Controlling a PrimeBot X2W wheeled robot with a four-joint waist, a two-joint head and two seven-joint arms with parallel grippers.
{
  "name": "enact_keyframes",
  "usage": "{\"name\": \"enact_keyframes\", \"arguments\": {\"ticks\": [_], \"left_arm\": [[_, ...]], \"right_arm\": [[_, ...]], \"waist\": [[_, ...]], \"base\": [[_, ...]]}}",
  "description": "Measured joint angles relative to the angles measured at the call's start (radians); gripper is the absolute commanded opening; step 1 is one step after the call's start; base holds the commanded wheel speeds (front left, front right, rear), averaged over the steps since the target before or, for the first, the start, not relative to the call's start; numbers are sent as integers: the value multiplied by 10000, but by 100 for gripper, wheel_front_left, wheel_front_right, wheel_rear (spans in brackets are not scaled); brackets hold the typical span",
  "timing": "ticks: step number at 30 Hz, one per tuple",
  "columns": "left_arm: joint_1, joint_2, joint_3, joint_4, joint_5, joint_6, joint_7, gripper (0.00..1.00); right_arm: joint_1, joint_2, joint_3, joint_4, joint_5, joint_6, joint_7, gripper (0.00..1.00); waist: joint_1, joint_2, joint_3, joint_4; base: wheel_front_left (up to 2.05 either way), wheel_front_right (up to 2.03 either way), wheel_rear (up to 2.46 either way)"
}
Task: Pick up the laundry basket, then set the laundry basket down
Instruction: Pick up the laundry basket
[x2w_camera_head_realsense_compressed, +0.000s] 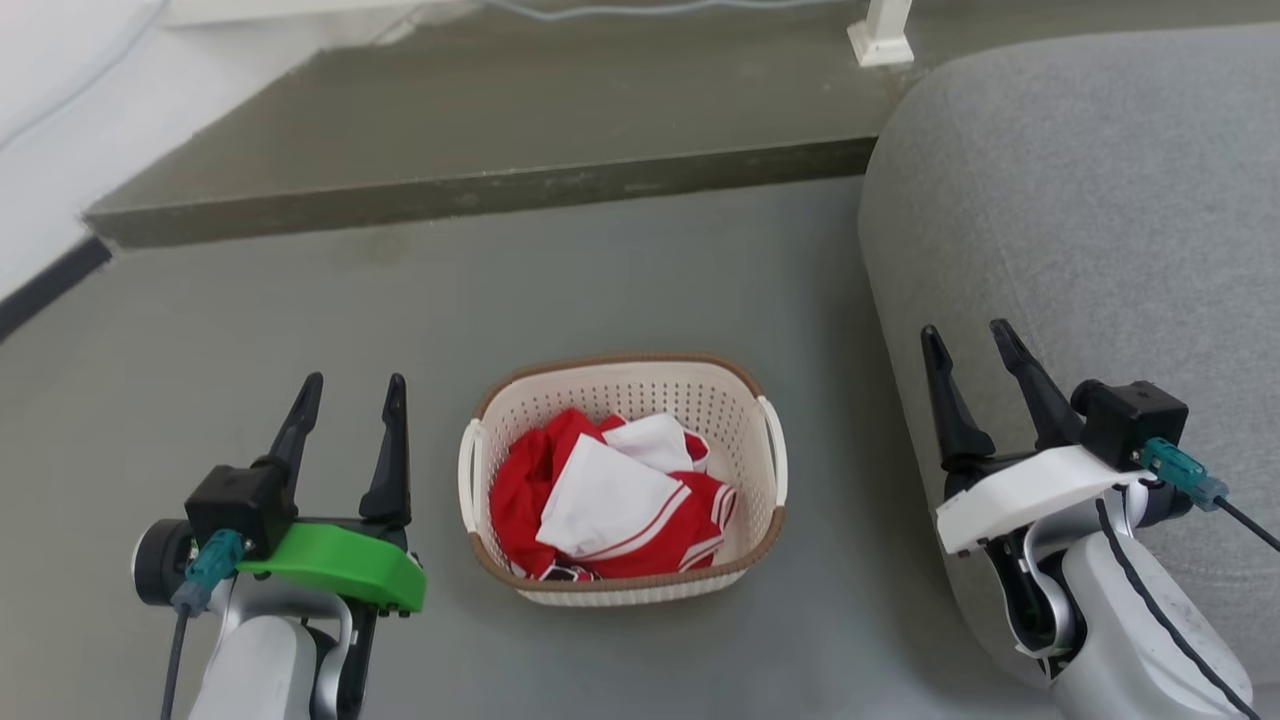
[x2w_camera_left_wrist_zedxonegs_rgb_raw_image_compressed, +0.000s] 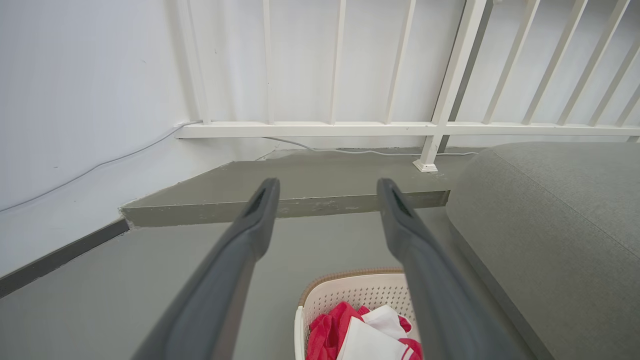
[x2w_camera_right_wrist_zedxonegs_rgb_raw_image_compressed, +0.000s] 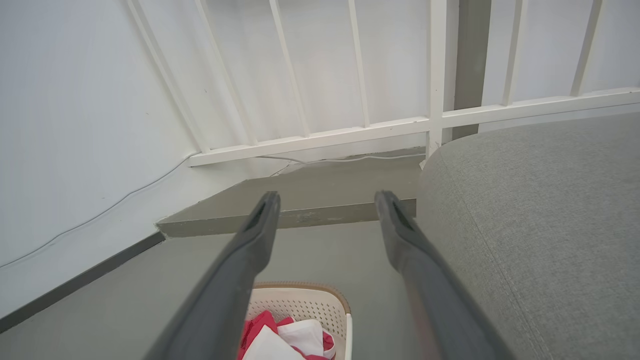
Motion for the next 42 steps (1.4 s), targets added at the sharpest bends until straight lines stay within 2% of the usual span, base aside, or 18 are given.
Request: {"name": "enact_keyframes", "arguments": {"ticks": [28, 42], "left_arm": [[-1427, 13, 196, 56, 90, -337, -4, 100], [-2693, 157, 370, 1001, 75, -431, -31, 100]], "right_arm": [[-1353, 284, -182, -119, -75, 178, -2, 100], [-2736, 462, -40, 834, -104, 380, -4, 100]], "waist": [[0, 0, 2633, -297], [1, 0, 4286, -334]], "base": [[0, 0, 0], [0, 0, 0]]}}
